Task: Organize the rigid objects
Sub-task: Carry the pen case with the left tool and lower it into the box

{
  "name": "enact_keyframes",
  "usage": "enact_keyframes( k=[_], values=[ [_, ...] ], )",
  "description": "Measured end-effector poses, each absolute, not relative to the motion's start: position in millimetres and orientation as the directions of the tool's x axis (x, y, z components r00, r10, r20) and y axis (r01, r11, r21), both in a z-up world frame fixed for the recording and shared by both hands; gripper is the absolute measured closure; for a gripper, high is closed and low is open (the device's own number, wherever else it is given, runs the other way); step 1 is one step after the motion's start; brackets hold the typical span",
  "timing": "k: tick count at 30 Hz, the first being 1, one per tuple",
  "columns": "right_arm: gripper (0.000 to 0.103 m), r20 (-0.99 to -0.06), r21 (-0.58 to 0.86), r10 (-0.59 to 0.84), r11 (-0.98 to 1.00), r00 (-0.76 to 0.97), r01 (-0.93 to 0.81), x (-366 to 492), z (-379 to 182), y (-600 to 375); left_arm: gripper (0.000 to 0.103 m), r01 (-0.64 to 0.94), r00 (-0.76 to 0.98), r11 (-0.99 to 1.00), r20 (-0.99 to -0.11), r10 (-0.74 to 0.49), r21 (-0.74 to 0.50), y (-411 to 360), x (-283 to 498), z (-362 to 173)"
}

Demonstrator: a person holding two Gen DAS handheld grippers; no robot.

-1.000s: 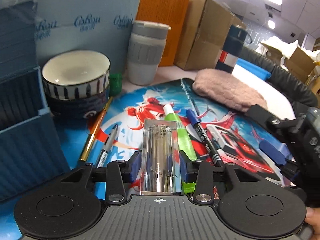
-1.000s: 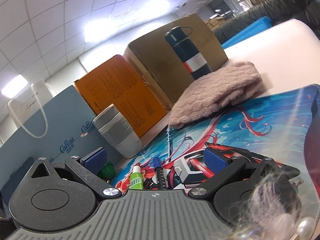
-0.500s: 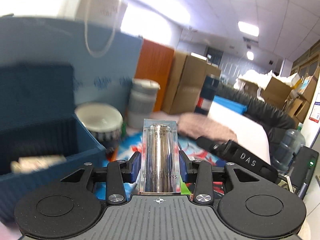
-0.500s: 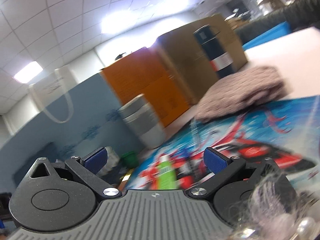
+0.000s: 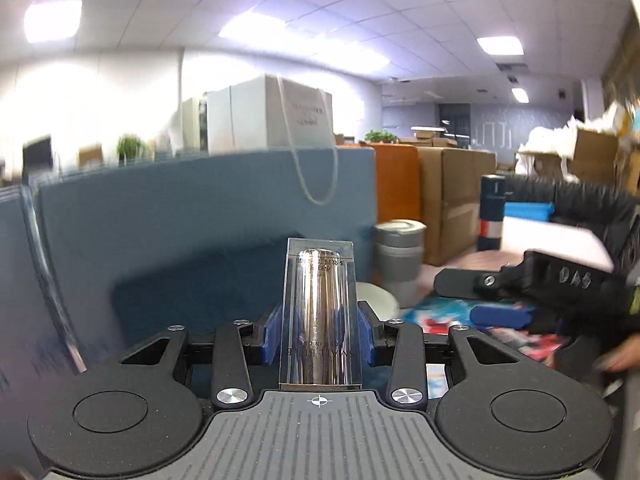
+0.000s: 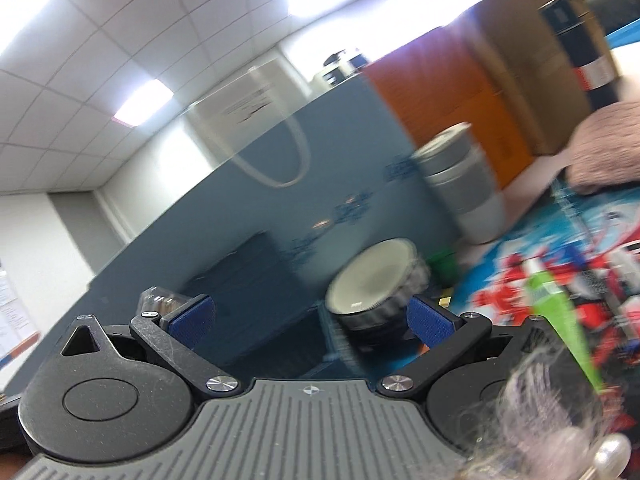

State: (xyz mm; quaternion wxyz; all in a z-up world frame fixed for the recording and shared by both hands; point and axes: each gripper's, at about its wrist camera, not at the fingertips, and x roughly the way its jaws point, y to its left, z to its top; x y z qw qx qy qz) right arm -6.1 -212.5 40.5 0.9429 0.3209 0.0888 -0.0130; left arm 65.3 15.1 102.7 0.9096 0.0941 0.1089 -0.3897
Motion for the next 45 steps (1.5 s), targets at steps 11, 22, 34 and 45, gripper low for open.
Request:
enact_keyframes(
  k=[11,22,34,45],
  values=[
    [0.000,-0.160,0.555,0.079,0.831,0.984,0.023,39.4,39.7,-187.4,0.066,0.835,0.551,0.491,-0.391,-0.737,0.249,5.5,122.7,69.7],
    [0.000,-0.212,0.593,0.070,0.802,0.975,0.072,46.2,24.8,-205.6,0.068,0.899,0.371,0.434,-0.635,-0.678,0.061,-14.3,166.0,43.3],
    [0.000,-0.270,0.634,0.079,0.765,0.960,0.115,46.6,16.4,-215.1,0.067,0.845,0.366,0.535,-0.728,-0.580,-0.002,-30.7,173.4,40.0],
    [0.000,-0.333,0.658,0.063,0.731,0.941,0.184,46.3,7.3,-226.7,0.061,0.701,0.433,0.712,-0.768,-0.473,-0.043,-35.1,166.8,41.0]
  ],
)
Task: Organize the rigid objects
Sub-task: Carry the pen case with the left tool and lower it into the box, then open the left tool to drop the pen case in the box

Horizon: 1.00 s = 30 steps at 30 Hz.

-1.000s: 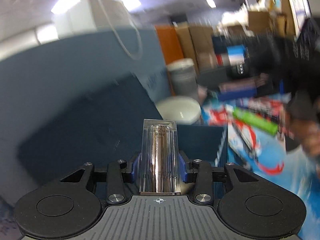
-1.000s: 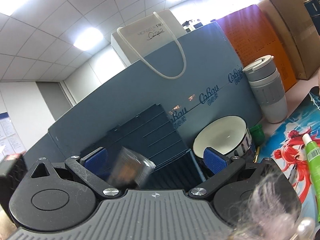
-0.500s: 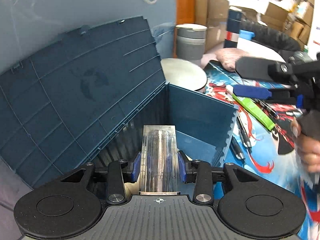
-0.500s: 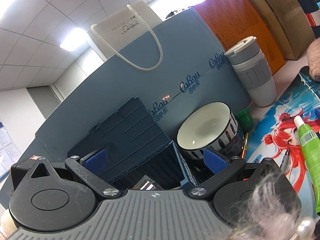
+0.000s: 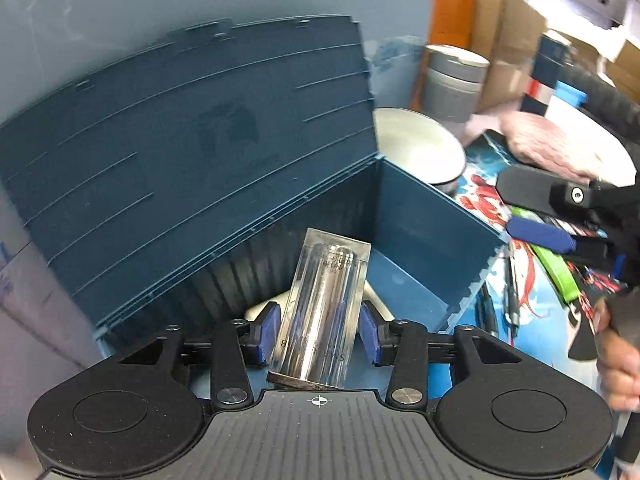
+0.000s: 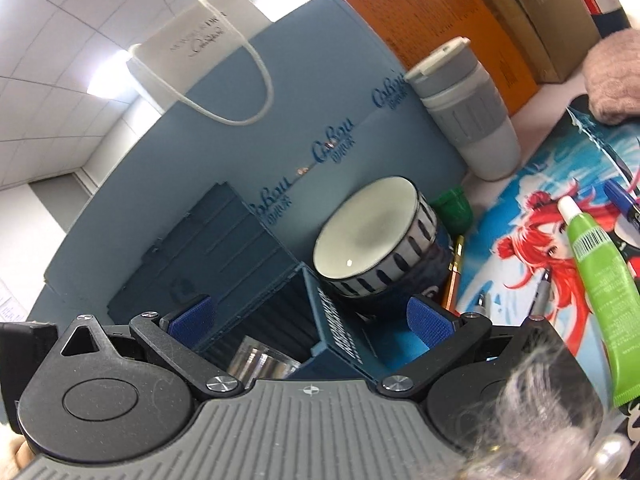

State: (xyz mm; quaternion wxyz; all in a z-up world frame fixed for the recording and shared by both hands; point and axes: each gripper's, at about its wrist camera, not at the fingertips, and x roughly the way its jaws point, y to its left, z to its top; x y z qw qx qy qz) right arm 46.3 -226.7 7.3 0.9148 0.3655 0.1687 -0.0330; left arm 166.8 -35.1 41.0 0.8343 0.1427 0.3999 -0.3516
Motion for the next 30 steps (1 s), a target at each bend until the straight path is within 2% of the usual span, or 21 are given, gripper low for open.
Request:
enact_keyframes(
  k=[3,6,10,13,20,25,30],
  values=[
    [0.000,-0.345,0.663,0.063,0.722,0.937,0.196,45.4,3.7,-228.7,0.060,0.652,0.463,0.757,-0.775,-0.431,-0.031,-36.9,163.1,41.6],
    [0.000,-0.358,0.668,0.065,0.715,0.931,0.207,44.5,0.5,-230.1,0.055,0.612,0.469,0.790,-0.792,-0.391,-0.027,-38.1,163.4,44.4],
    [0.000,-0.362,0.676,0.067,0.706,0.930,0.212,43.0,-1.8,-232.0,0.053,0.586,0.482,0.810,-0.788,-0.383,-0.035,-35.6,161.0,46.5],
    [0.000,-0.368,0.681,0.073,0.699,0.927,0.216,42.9,-3.6,-233.2,0.024,0.561,0.506,0.825,-0.759,-0.409,-0.070,-30.9,155.9,48.6],
    [0.000,-0.369,0.686,0.068,0.693,0.927,0.222,40.0,-8.9,-235.8,0.023,0.521,0.584,0.850,-0.696,-0.417,-0.073,-27.4,136.1,51.5],
    [0.000,-0.358,0.686,0.059,0.693,0.932,0.220,36.1,-9.7,-236.6,0.021,0.522,0.618,0.839,-0.611,-0.495,-0.153,-16.8,115.1,61.5],
    [0.000,-0.348,0.669,0.054,0.714,0.936,0.208,30.8,-9.0,-232.8,0.014,0.489,0.671,0.838,-0.510,-0.538,-0.240,-3.9,92.6,69.6]
  ],
)
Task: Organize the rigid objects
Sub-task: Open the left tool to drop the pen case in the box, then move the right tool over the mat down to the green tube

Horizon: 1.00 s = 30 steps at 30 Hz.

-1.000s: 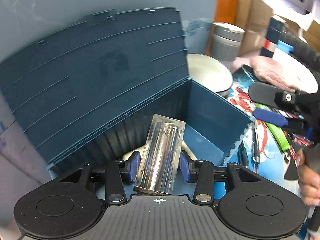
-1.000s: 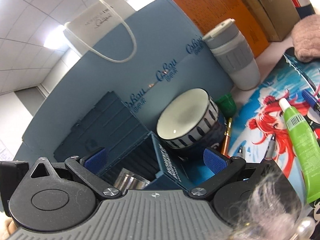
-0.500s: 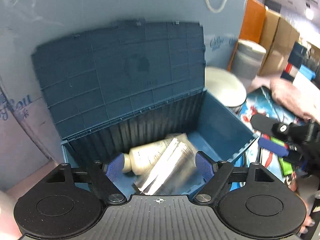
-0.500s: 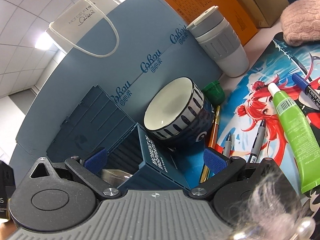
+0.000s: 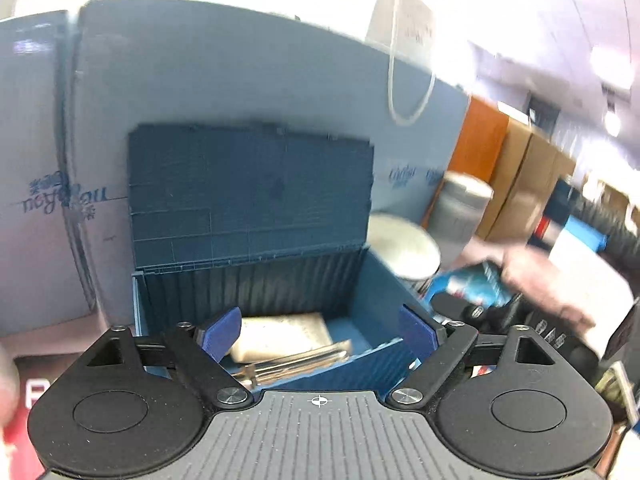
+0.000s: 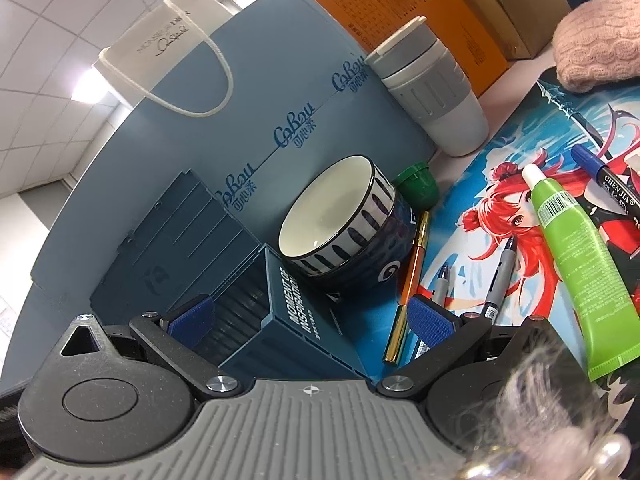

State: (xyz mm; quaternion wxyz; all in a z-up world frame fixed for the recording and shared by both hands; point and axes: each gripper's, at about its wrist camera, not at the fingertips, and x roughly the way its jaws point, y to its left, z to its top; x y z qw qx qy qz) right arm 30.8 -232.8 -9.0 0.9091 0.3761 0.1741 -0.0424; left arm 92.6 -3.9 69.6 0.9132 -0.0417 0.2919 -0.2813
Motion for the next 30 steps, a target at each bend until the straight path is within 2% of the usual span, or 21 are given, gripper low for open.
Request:
enact_keyframes(
  k=[6,14,24,30],
  values=[
    [0.000,-0.329,0.644,0.035,0.739,0.944,0.197,21.4,-1.0,-228.3,0.009,0.462,0.698,0.826,-0.443,-0.563,-0.323,4.4,72.2,71.5],
    [0.000,-0.332,0.610,-0.019,0.758,0.943,0.230,3.4,11.3,-226.7,0.006,0.479,0.715,0.836,-0.435,-0.548,-0.267,-4.8,54.3,67.0],
    [0.000,-0.405,0.490,-0.128,0.806,0.905,0.333,-14.9,27.1,-227.8,0.004,0.548,0.661,0.788,-0.432,-0.614,-0.282,0.5,51.1,60.1],
    [0.000,-0.405,0.452,-0.151,0.824,0.902,0.341,-21.1,33.0,-227.1,0.003,0.570,0.647,0.771,-0.423,-0.634,-0.285,0.4,47.5,60.9]
  ],
)
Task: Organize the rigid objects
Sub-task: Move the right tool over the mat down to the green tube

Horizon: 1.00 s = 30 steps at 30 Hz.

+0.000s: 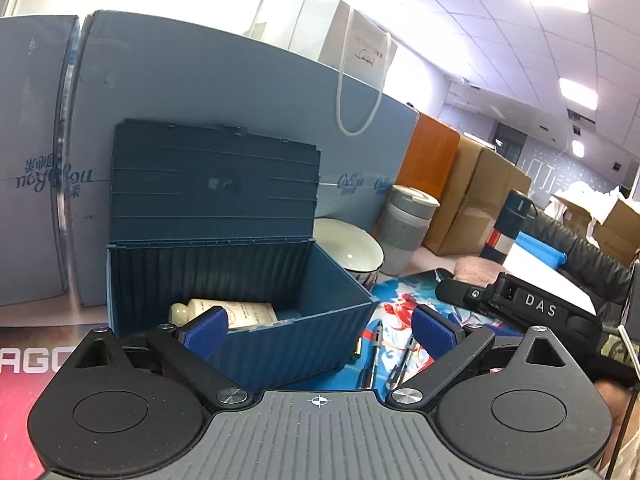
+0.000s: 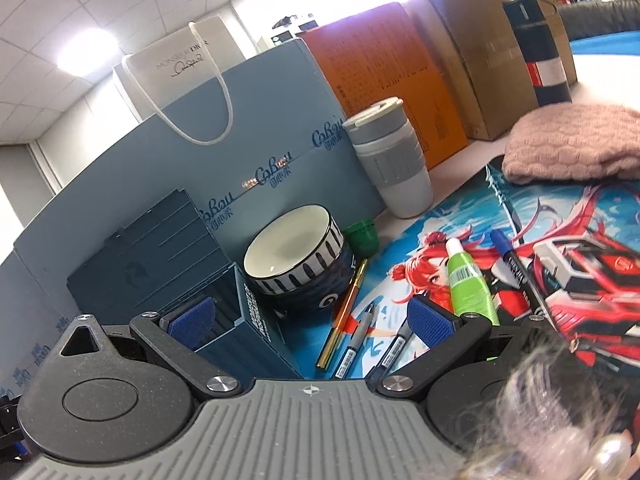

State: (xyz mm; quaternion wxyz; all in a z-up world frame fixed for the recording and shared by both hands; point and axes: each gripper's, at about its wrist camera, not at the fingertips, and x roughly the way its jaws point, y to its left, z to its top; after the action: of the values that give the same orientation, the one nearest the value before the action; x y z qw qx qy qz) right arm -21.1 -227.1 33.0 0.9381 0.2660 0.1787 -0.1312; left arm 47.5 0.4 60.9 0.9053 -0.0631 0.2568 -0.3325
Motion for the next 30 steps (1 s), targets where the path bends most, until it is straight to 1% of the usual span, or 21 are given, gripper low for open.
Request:
enact_keyframes(
  k=[6,10,17,27,30],
  values=[
    [0.000,-0.457,0.395,-0.202,0.827,0.866,0.401,-18.0,29.9,-240.5,0.003,0.571,0.632,0.768,-0.442,-0.637,-0.289,-2.6,52.9,55.8],
    [0.000,-0.507,0.337,-0.218,0.840,0.834,0.425,-14.4,23.5,-249.3,0.003,0.583,0.599,0.763,-0.487,-0.636,-0.280,-11.0,57.1,46.6],
    [0.000,-0.541,0.271,-0.257,0.848,0.801,0.455,-15.1,14.5,-267.1,0.003,0.597,0.576,0.757,-0.515,-0.635,-0.265,-18.5,57.2,37.9],
    [0.003,-0.580,0.274,-0.289,0.812,0.762,0.516,-22.9,6.1,-305.8,0.003,0.585,0.573,0.765,-0.531,-0.624,-0.268,-18.2,63.8,32.6],
    [0.007,-0.595,0.258,-0.293,0.812,0.749,0.523,-22.1,4.9,-313.3,0.003,0.582,0.576,0.767,-0.530,-0.623,-0.270,-17.1,64.7,32.1]
  ],
)
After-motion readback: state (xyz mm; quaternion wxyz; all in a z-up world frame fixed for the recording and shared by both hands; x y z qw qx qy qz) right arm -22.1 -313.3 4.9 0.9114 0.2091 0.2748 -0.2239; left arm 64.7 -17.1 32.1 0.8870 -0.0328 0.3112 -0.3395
